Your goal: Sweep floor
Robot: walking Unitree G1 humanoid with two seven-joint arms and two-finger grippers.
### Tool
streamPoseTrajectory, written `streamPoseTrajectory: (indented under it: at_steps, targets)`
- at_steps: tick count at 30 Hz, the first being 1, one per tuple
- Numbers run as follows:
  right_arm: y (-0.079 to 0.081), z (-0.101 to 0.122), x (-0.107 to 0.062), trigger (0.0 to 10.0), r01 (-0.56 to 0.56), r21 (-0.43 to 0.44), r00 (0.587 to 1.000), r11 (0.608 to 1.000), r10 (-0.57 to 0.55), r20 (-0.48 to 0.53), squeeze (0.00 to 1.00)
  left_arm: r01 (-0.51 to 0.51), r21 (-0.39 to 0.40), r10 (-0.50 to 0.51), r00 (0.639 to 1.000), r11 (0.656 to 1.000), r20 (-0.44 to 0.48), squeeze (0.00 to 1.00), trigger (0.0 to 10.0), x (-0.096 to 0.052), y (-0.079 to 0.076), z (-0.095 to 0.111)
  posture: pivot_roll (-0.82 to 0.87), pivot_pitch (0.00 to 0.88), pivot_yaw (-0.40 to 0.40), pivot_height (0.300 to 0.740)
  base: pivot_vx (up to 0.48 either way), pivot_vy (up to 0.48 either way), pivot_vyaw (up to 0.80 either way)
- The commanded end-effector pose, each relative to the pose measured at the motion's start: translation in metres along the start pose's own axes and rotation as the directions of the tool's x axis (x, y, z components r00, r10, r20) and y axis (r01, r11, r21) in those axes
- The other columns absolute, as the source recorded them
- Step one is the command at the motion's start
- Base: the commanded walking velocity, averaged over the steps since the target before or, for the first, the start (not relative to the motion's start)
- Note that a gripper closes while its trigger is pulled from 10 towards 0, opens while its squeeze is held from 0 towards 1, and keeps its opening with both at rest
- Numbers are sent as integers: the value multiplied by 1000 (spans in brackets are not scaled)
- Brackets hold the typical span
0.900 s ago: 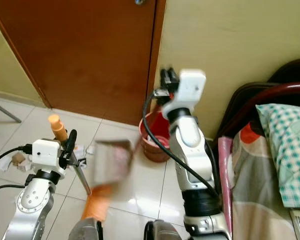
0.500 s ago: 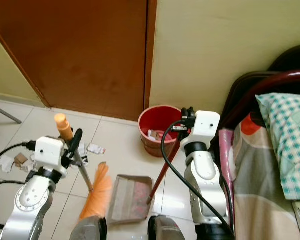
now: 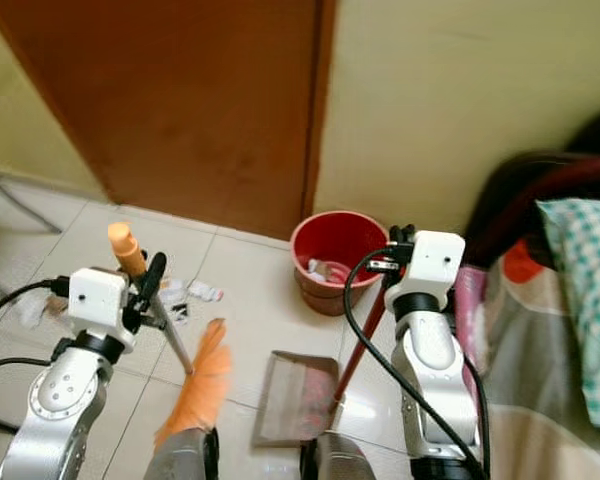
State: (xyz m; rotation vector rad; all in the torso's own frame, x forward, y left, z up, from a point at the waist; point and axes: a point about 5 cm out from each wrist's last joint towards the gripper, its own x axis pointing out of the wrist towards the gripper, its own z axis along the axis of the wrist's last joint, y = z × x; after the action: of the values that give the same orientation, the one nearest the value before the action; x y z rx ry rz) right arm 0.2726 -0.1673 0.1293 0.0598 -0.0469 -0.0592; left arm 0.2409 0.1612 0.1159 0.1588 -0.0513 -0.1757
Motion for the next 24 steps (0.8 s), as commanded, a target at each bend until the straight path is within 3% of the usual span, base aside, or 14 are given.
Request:
streamPoseTrajectory:
  at_steps: [1, 12, 24]
  targets:
    - [0, 6, 4, 10000, -4, 9, 1000, 1000, 4, 27, 0, -16, 27, 16, 1000, 1000, 11, 0, 10000, 2, 1, 7, 25, 156, -8, 740, 0, 311, 781]
    - [0, 7, 8, 10000, -1, 7, 999, 1000, 1, 34, 0, -11, 28, 11, 1000, 1000, -1, 0, 10000, 2, -1, 5, 26, 154, -8, 740, 0, 350, 716]
    - [-2, 8, 15, 10000, 1, 2, 999, 1000, -1, 39, 0, -19, 31, 18, 1000, 999, 10, 0, 10000, 6, -1, 8, 26, 141, -21, 740, 0, 353, 0]
